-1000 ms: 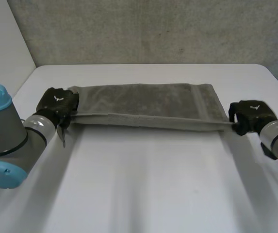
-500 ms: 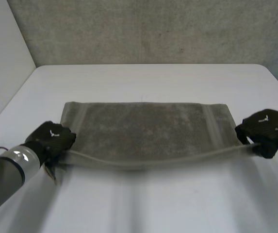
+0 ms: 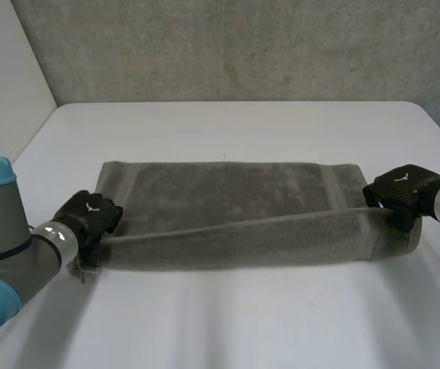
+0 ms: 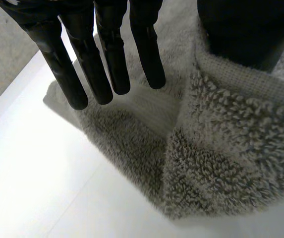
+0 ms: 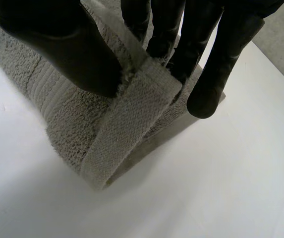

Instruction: Fold the towel.

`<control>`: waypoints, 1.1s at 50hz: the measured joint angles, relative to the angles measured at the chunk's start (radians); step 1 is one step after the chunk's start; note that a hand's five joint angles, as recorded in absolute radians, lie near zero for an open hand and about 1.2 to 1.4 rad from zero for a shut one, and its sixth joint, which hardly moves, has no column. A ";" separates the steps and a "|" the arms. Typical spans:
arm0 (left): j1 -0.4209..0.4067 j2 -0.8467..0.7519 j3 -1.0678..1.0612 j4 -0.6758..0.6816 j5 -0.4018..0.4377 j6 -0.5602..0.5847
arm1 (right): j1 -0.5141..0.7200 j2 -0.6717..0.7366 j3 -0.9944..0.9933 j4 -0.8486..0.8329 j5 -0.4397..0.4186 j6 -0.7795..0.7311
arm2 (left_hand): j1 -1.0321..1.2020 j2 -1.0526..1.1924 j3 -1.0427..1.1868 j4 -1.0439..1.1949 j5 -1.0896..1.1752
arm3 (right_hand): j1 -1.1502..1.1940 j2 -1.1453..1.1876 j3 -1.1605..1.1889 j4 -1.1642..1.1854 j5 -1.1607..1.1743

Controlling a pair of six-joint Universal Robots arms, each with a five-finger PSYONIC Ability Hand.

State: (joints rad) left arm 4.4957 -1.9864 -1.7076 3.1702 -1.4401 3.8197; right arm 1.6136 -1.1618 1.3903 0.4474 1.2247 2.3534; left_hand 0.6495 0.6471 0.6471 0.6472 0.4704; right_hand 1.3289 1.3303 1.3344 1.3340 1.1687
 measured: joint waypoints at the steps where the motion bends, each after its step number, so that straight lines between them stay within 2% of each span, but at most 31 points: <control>1: 0.002 0.001 -0.002 0.000 -0.008 0.000 | -0.001 0.000 0.001 -0.001 0.000 0.000 | -0.003 -0.003 -0.003 -0.002 -0.003 | 0.000 0.000 0.000 0.000 0.000; 14: 0.023 0.033 -0.013 -0.009 -0.037 0.018 | -0.005 -0.006 0.022 -0.010 -0.003 0.000 | -0.004 -0.003 -0.002 -0.003 -0.002 | 0.000 0.000 0.000 0.000 0.000; 30: 0.056 0.202 -0.101 -0.013 -0.032 0.090 | -0.012 -0.099 0.080 -0.017 -0.005 0.006 | 0.015 0.017 0.017 0.016 0.019 | 0.000 0.000 0.000 0.000 0.000; 33: 0.066 0.218 -0.114 -0.013 -0.029 0.092 | -0.015 -0.127 0.094 -0.017 -0.008 0.011 | 0.064 0.067 0.067 0.067 0.068 | 0.000 0.000 0.000 0.000 0.000; 40: 0.087 0.251 -0.130 -0.014 -0.020 0.113 | -0.019 -0.179 0.116 -0.022 -0.015 0.027 | 0.434 0.447 0.441 0.442 0.439 | 0.000 0.000 0.000 0.000 0.000; 42: 0.091 0.265 -0.125 -0.014 -0.013 0.117 | -0.018 -0.200 0.117 -0.031 -0.016 0.038 | 0.478 0.511 0.510 0.508 0.494 | 0.000 0.000 0.000 0.000 0.000; 51: 0.089 0.293 -0.034 -0.007 0.023 0.118 | -0.012 -0.264 0.063 -0.106 -0.016 0.099 | 0.504 0.565 0.565 0.566 0.544 | 0.000 0.000 0.000 0.000 0.000; 55: 0.084 0.241 0.039 -0.008 0.031 0.120 | -0.009 -0.254 0.014 -0.121 -0.011 0.110 | 0.504 0.568 0.568 0.568 0.544 | 0.000 0.000 0.000 0.000 0.000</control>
State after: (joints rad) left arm 4.5797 -1.7450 -1.6690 3.1622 -1.4088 3.9392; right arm 1.6043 -1.4154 1.4039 0.3260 1.2136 2.4639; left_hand 1.1536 1.2147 1.2152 1.2151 1.0145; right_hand 1.3290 1.3304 1.3344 1.3340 1.1687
